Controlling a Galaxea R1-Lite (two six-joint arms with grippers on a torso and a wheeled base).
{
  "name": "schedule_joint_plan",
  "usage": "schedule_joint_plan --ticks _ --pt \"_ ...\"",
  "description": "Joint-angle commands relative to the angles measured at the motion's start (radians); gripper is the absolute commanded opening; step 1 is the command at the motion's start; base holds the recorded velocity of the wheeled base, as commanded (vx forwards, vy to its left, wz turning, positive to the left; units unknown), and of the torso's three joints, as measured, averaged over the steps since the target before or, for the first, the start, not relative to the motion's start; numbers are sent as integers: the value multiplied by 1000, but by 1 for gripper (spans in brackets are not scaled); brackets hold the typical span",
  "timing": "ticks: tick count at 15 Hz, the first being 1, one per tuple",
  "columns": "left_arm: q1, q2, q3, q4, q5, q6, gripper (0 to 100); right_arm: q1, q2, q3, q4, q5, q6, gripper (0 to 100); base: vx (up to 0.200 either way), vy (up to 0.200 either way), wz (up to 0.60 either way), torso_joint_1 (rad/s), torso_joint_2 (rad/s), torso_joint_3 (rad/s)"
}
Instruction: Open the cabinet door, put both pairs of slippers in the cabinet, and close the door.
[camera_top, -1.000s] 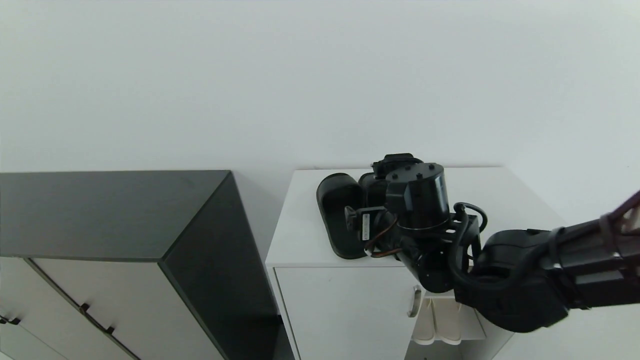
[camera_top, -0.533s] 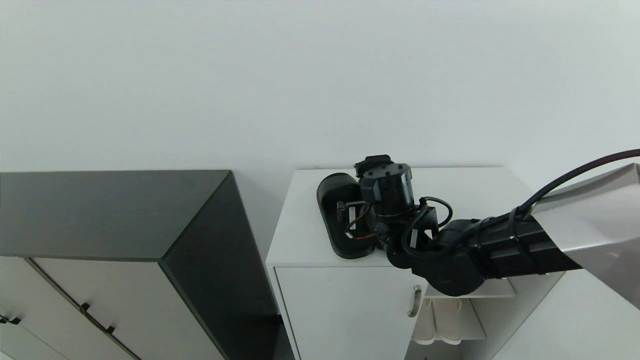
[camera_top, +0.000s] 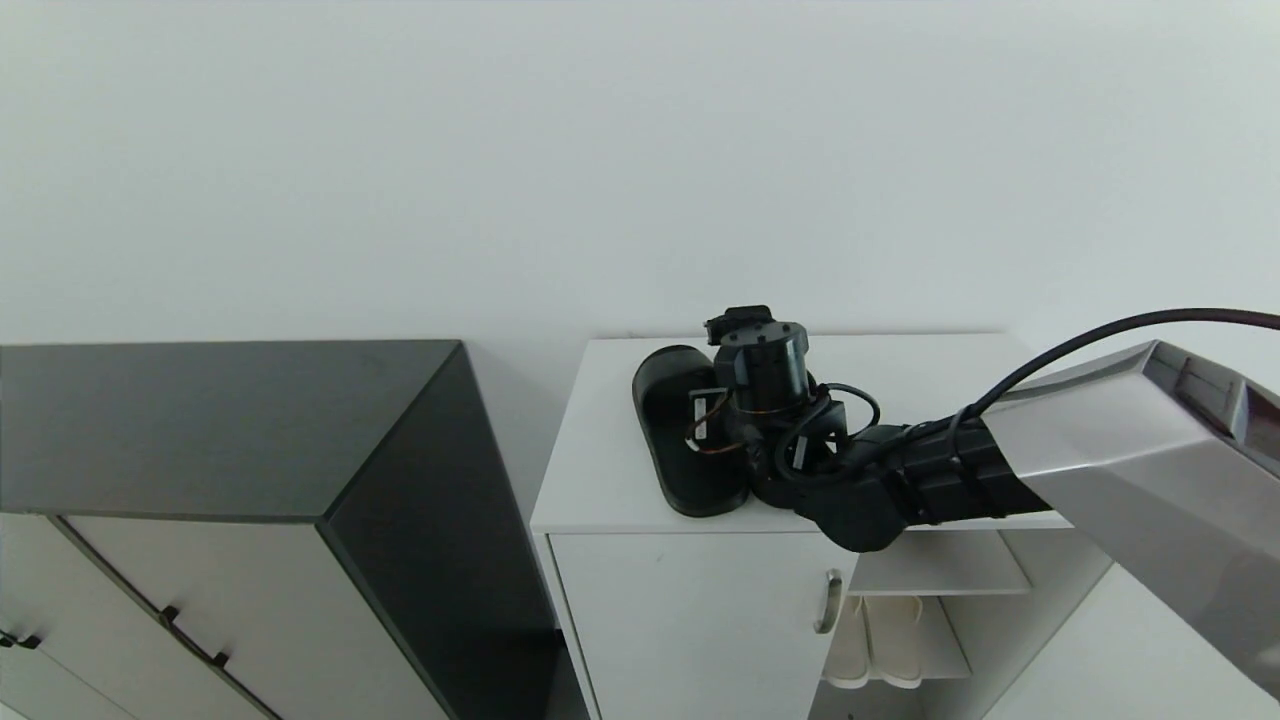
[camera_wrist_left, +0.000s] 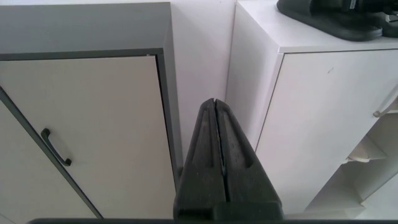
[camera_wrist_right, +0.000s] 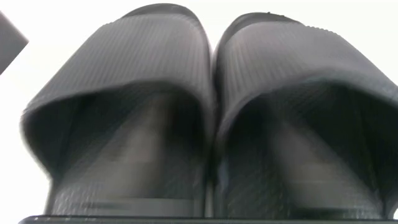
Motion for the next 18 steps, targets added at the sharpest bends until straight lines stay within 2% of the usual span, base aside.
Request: schedule_joint_plan --ticks 1,4,7,13,15,18 --pt "0 1 0 0 0 1 0 -3 28 -34 4 1 -1 0 0 0 0 0 0 0" --pt "0 1 0 0 0 1 0 2 26 -79 32 -1 -7 0 0 0 0 0 0 0" --pt "0 1 0 0 0 1 0 28 -50 -34 32 -1 -7 0 0 0 0 0 0 0" --pt "0 1 0 0 -2 1 0 144 -379 457 10 -6 43 0 0 0 0 0 0 0" --pt "0 1 0 0 -2 1 0 144 -441 549 3 -6 54 0 0 0 0 0 0 0" --pt "0 1 0 0 -2 -1 0 152 -435 560 0 -1 53 0 -133 0 0 3 -2 2"
